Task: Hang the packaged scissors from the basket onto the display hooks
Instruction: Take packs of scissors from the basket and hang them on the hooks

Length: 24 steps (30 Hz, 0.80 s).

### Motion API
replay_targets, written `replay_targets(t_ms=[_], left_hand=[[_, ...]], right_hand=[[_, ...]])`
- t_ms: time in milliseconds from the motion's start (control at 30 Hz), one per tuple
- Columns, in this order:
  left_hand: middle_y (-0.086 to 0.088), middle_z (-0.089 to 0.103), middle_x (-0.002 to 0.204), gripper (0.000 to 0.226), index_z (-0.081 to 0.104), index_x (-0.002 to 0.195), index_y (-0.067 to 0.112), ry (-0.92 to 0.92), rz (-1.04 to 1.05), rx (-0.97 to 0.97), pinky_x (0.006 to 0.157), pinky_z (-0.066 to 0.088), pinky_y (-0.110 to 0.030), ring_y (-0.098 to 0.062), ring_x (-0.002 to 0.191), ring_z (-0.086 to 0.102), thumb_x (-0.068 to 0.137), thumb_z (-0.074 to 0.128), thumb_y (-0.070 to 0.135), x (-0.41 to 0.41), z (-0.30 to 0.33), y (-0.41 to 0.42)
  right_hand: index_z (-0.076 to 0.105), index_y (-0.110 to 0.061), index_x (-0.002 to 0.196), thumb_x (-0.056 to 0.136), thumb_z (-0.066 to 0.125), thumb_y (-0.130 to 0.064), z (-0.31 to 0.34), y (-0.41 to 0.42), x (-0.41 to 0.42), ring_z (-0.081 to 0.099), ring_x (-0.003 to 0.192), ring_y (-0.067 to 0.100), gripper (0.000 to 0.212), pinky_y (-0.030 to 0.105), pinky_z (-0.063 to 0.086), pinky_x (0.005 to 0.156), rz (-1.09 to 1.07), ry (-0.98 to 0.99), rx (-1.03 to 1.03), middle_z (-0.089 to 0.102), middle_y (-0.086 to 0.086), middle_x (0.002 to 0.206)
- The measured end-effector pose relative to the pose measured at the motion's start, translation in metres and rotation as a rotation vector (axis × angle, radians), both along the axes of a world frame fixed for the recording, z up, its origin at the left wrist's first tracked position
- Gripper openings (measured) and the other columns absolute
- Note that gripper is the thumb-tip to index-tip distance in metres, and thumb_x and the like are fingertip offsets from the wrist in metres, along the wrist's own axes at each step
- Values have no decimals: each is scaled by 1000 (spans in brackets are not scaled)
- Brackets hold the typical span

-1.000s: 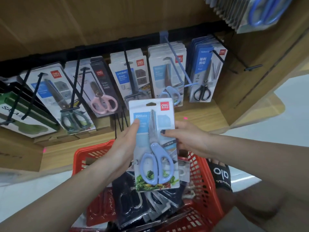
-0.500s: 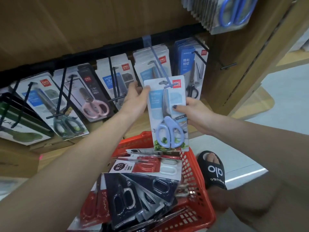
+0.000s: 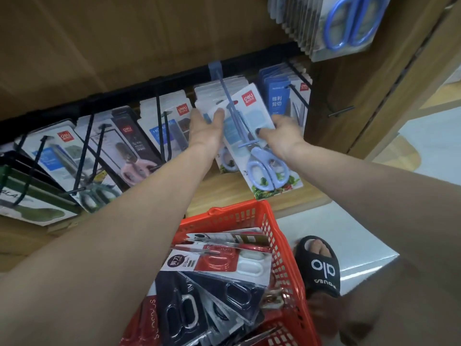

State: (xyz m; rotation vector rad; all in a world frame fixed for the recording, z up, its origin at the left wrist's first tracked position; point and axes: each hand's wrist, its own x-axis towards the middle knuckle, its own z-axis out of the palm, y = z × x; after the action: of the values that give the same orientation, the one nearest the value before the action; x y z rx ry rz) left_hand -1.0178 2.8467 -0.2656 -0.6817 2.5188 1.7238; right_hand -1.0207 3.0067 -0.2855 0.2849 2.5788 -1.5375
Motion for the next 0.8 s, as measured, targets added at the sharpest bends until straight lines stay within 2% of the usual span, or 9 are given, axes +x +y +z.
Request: replay_targets(t_ms=[67, 100, 200, 300, 400, 467, 633, 700, 800], left_hand=[[-5, 44, 161, 64, 22, 164, 28, 14, 2, -15, 112, 45, -45, -27, 134, 53, 109, 47, 48, -3, -2, -1], [-6, 45, 160, 61, 24, 163, 27, 27, 1, -18, 113, 44, -42, -29, 139, 51, 110, 47, 47, -5, -4, 0], [-3, 43, 163, 57, 27, 162, 26, 51, -2, -20, 101, 34, -30, -26, 145, 45, 111, 47, 41, -9, -9, 2], [-4, 48, 158, 57, 29, 160, 24, 77, 37, -7, 107, 35, -30, -24, 142, 48, 109, 53, 36, -13, -12, 6], [1, 55, 146, 57, 31, 158, 23, 85, 75, -16, 111, 38, -32, -19, 133, 53, 108, 57, 31, -15, -14, 8], [6, 54, 142, 56, 30, 158, 24, 71, 72, -36, 109, 38, -30, -16, 130, 53, 109, 56, 30, -16, -16, 9], [-10, 51, 156, 62, 15, 166, 27, 2, 57, -106, 118, 39, -43, -32, 142, 52, 112, 46, 25, -20, -20, 8], [-13, 55, 153, 60, 16, 165, 26, -11, 53, -120, 116, 43, -46, -34, 137, 56, 112, 43, 24, -21, -19, 8], [-14, 60, 144, 57, 17, 165, 26, -27, 47, -129, 104, 49, -44, -33, 126, 62, 113, 41, 24, -21, -18, 8]], right_hand=[[67, -13, 130, 101, 62, -19, -5, -7, -7, 67, 109, 26, 30, 28, 50, 85, 3, -24, -6, 71, 9, 126], [66, -12, 131, 102, 60, -19, -7, -11, -10, 66, 110, 27, 30, 29, 51, 85, 7, -44, -15, 70, 10, 127], [58, -7, 136, 106, 52, -18, -16, -20, -19, 63, 118, 33, 33, 38, 53, 95, 30, -90, 3, 65, 15, 132], [43, -2, 136, 108, 43, -19, -23, -28, -26, 58, 112, 35, 32, 42, 51, 88, 67, -112, 79, 57, 21, 128], [35, 0, 136, 109, 41, -23, -26, -38, -32, 53, 122, 38, 36, 50, 45, 103, 58, -119, 120, 50, 24, 135], [34, -1, 139, 109, 36, -25, -25, -47, -36, 47, 130, 39, 38, 50, 38, 109, 5, -120, 124, 43, 24, 145], [29, -3, 140, 105, 56, -26, -37, -58, -37, 58, 117, 42, 50, 41, 38, 80, 59, -50, 263, 42, 23, 140], [29, -3, 140, 105, 55, -26, -40, -57, -38, 60, 114, 43, 50, 41, 37, 78, 52, -22, 297, 43, 23, 139], [26, -2, 144, 106, 52, -25, -37, -54, -39, 58, 118, 44, 51, 44, 40, 82, 65, -7, 320, 43, 25, 140]])
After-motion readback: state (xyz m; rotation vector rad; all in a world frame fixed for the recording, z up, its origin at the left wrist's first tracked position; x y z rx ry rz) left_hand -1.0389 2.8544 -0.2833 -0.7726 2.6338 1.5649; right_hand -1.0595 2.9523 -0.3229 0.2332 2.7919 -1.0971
